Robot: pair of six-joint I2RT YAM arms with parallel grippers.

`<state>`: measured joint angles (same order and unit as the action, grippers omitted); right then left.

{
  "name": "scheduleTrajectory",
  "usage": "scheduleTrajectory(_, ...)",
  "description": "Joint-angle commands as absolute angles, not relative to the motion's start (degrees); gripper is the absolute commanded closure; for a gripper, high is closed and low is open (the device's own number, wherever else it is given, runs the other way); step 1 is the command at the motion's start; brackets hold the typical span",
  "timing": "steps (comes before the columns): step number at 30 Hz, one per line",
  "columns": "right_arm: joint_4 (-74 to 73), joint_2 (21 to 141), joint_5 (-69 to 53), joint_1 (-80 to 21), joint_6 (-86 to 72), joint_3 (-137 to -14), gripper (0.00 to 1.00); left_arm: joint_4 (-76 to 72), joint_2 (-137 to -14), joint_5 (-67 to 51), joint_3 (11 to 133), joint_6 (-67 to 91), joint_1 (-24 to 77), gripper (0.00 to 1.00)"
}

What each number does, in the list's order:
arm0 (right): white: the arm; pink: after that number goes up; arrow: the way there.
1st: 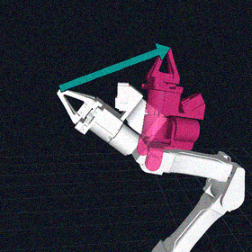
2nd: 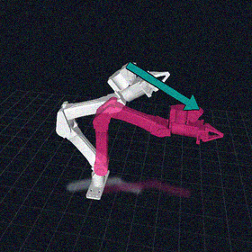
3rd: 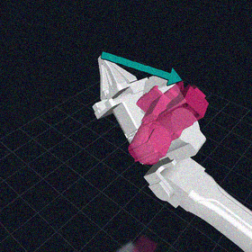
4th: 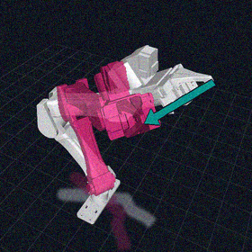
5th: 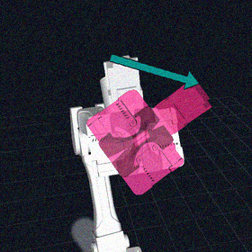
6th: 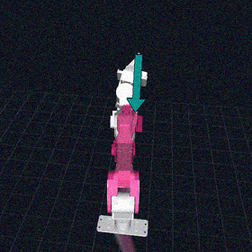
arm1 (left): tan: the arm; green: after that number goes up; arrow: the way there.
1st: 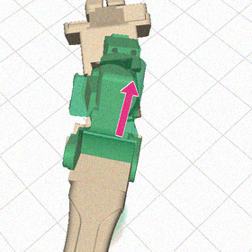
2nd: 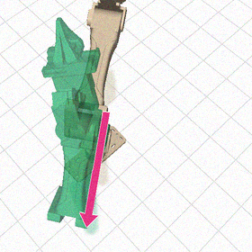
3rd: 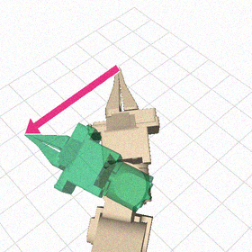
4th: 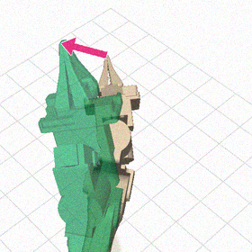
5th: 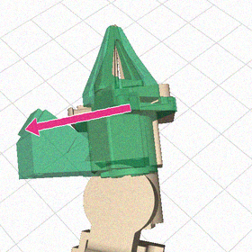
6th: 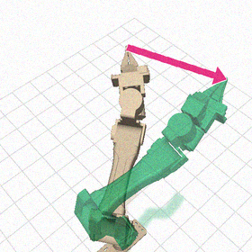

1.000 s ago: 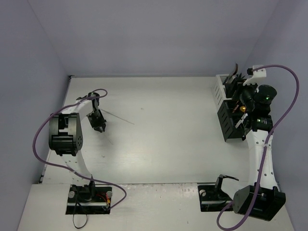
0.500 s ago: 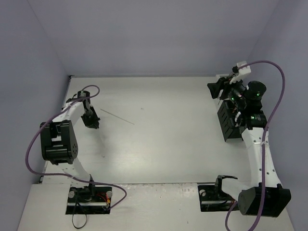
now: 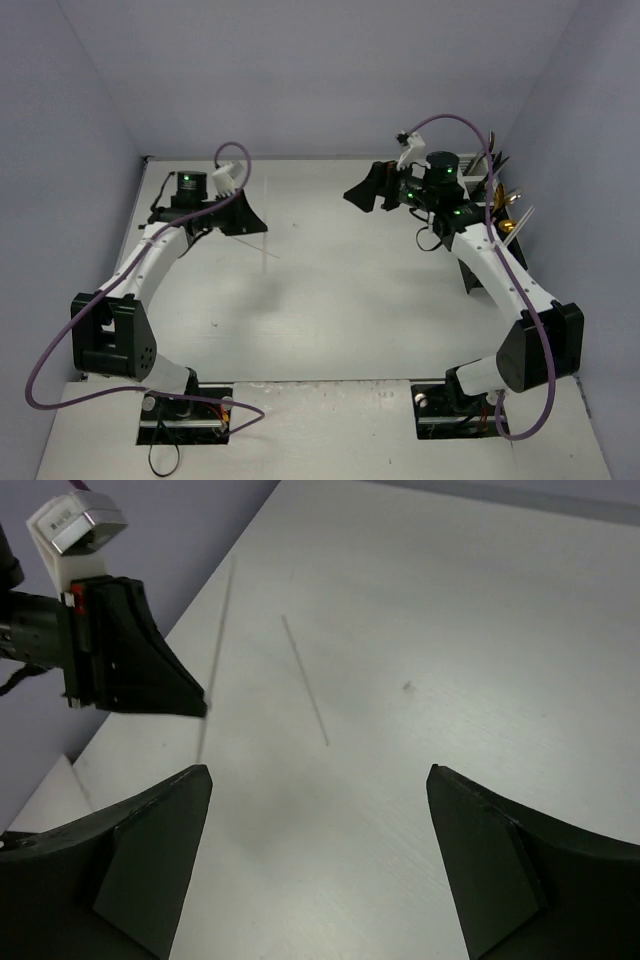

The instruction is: Sort the eating utensils into containers

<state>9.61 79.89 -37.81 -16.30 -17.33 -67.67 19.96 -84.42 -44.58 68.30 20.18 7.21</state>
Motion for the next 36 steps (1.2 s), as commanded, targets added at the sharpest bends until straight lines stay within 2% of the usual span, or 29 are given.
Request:
scheduleTrajectory(1,14.41,84.32,-45.0,-21.91,-22.62,-72.93,0.14,5.58,-80.92,-54.0,67.19,23.66,14.99,1.0)
scheduleTrajectory(8,14.76,90.52,-46.65,-27.52,-25.05,-76.23,0.16,6.14,-81.6,-53.79,70.33,23.59,20.98,1.0)
scheduleTrajectory(11,14.89,92.37,-47.46,-28.42,-25.54,-77.63,0.23,5.54,-81.83,-54.07,70.81,24.5,22.26,1.0)
scheduleTrajectory(12,14.95,92.76,-47.76,-28.49,-25.78,-78.14,0.31,5.54,-81.84,-54.21,71.03,24.61,22.74,1.0)
scheduleTrajectory(17,15.2,94.3,-48.08,-28.13,-26.7,-79.27,0.88,5.03,-81.74,-54.4,71.02,24.78,23.29,1.0)
scheduleTrajectory(18,15.21,94.39,-48.24,-28.04,-26.72,-79.36,0.94,5.01,-81.66,-54.57,70.93,24.7,23.29,1.0)
scheduleTrajectory(21,15.36,94.48,-48.25,-27.86,-27.05,-79.21,1.0,5.17,-81.48,-54.84,70.66,24.45,23.29,1.0)
scheduleTrajectory(23,15.3,93.93,-48.25,-27.38,-26.91,-79.27,1.0,8.52,-81.79,-53.65,71.38,23.16,23.29,0.75)
scheduleTrajectory(24,15.24,93.71,-48.36,-26.75,-26.79,-79.38,1.0,11.57,-81.88,-51.62,72.3,22.24,23.24,0.45)
scheduleTrajectory(25,15.18,93.24,-48.45,-25.78,-26.72,-79.53,1.0,15.1,-82.06,-48.79,73.49,21.13,23.2,0.22)
scheduleTrajectory(26,15.13,92.45,-48.5,-24.52,-26.72,-79.68,1.0,18.89,-82.38,-45.37,74.86,19.87,23.2,0.12)
scheduleTrajectory(30,14.21,89.12,-47.81,-15.58,-26.48,-79.45,1.0,31.13,-83.2,-28.59,79.48,19.95,22.7,0.1)
scheduleTrajectory(36,9.1,78.1,-39.07,5.45,-16.13,-76.11,1.0,28.1,-80.1,-14.58,75.09,22.29,22.09,0.1)
